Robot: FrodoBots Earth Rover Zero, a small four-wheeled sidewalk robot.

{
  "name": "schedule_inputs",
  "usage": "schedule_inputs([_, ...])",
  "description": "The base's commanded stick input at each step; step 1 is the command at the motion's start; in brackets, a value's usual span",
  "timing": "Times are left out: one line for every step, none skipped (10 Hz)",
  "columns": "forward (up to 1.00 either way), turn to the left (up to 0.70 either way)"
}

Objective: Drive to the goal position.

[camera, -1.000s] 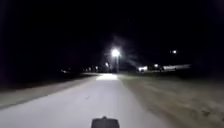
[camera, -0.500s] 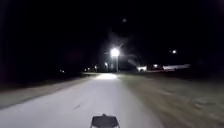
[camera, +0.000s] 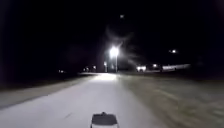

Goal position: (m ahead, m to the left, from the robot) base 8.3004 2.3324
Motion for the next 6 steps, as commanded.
schedule_inputs([1.00,0.00])
schedule_inputs([1.00,0.00])
schedule_inputs([1.00,0.00])
schedule_inputs([1.00,0.00])
schedule_inputs([1.00,0.00])
schedule_inputs([1.00,0.00])
